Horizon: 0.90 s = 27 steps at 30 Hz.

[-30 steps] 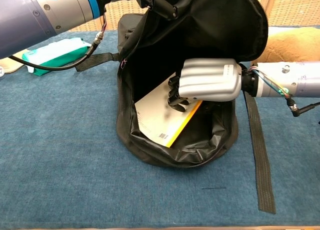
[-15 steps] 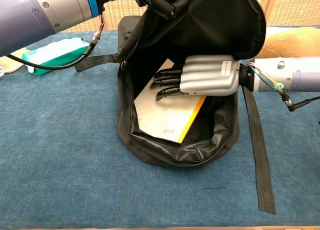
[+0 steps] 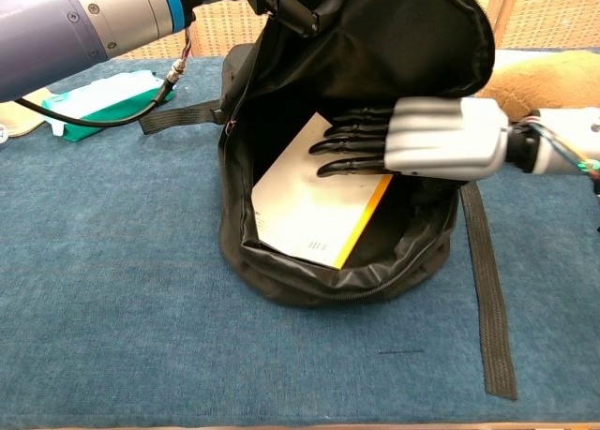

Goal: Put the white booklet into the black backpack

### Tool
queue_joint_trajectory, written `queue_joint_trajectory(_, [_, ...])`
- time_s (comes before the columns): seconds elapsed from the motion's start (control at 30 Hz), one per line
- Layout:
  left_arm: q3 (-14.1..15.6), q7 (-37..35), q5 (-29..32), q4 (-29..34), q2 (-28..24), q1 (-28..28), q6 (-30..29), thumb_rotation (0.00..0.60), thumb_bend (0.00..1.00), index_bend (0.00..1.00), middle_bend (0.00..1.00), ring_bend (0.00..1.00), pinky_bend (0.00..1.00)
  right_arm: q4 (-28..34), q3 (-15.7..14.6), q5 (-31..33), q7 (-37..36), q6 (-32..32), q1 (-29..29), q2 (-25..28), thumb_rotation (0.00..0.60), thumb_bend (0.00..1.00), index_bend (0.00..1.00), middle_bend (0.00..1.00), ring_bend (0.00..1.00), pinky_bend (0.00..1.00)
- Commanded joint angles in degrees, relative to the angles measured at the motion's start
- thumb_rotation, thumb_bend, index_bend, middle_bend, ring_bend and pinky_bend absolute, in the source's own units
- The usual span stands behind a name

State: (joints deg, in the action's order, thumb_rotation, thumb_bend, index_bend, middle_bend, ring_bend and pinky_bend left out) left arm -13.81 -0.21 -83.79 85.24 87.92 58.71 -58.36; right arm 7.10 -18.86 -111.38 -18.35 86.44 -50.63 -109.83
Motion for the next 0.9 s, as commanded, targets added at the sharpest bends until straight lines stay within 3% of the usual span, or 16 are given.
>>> queue_joint_trajectory(0.03, [-0.03, 0.07, 0.43, -0.15, -0.07, -0.19, 0.09, 0.6, 0.67, 0.76, 0.66, 0.55, 0.71, 0.46, -0.39, -0.16, 0.79, 1.72, 1.69, 1.63, 0.6, 0.01, 0.01, 0.0, 0.0, 0.0])
queue_joint_trajectory(0.5, [1.09, -0.2, 3.32, 1.89, -1.42, -1.5, 2.4, 0.6, 0.65, 0.75, 0.66, 0.55, 0.71, 3.15, -1.59, -0.78, 1.47, 14.97, 11.2, 12.24, 0.6, 0.0, 0.07, 0.0, 0.0, 0.0])
queue_joint_trajectory(0.7, [1.34, 0.03, 3.71, 2.27, -1.49, -2.02, 2.42, 0.6, 0.65, 0.75, 0.66, 0.55, 0.71, 2.9, -1.28, 0.11, 1.12, 15.77, 15.73, 15.73, 0.6, 0.0, 0.1, 0.0, 0.0, 0.0])
queue_joint_trajectory(0.9, [2.76, -1.07, 3.09, 4.61, -3.45, -2.47, 4.1, 0.6, 0.59, 0.74, 0.64, 0.53, 0.71, 1.82, 1.83, 3.93, -0.68, 13.65, 19.26, 19.39, 0.6, 0.0, 0.13, 0.0, 0.0, 0.02])
